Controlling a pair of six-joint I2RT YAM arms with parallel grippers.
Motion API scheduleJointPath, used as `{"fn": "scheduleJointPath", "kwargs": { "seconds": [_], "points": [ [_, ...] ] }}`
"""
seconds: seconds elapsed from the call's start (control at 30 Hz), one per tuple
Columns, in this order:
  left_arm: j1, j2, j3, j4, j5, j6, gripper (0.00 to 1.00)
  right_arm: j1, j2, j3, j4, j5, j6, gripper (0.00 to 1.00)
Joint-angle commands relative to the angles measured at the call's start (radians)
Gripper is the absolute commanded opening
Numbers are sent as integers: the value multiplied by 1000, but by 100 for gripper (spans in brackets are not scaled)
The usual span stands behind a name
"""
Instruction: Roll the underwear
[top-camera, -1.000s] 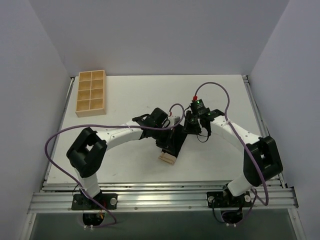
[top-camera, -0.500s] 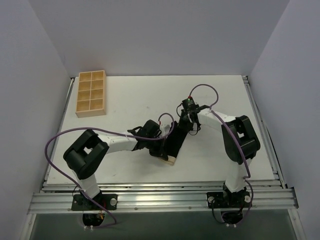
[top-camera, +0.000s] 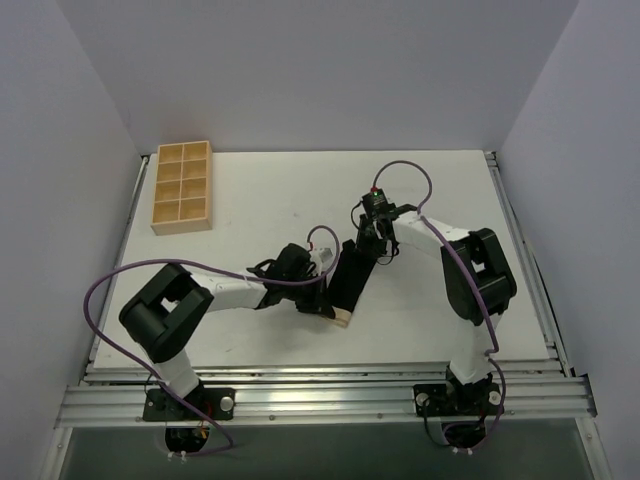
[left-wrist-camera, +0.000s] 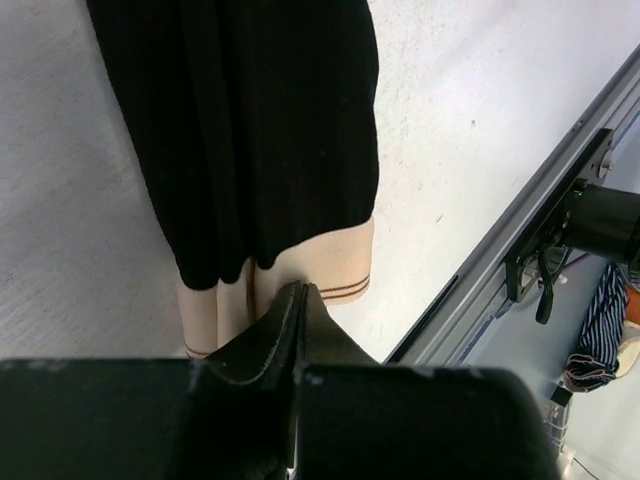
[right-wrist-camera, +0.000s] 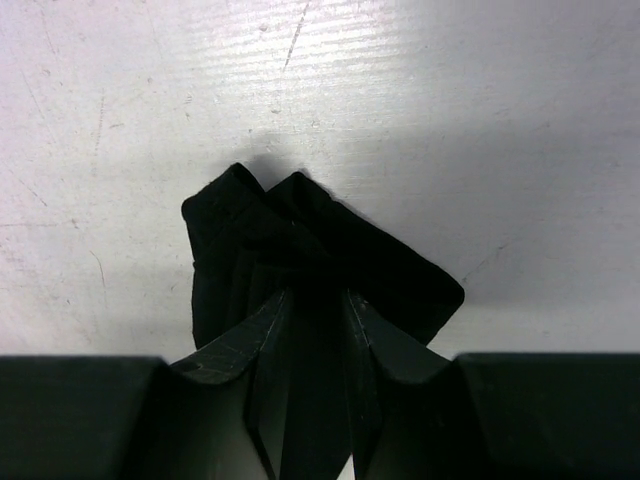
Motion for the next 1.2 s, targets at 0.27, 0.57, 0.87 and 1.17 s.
{"fn": "scheduleJointPath", "kwargs": {
  "seconds": [0.27,0.57,0.87,1.17],
  "points": [
    [69,-210,256,-465,-65,145,40,-3,-226,-14,-131,26,-81,24],
    [98,-79,275,-505,-2,249,52,6,-384,-70,-183,12,-78,25],
    [94,3,209,-378,21,202,60,9,-462,-102,-217,13,-84,25],
    [63,66,128,-244,53,134,65,23,-491,-157,-205,21,-67,26]
  ]
}}
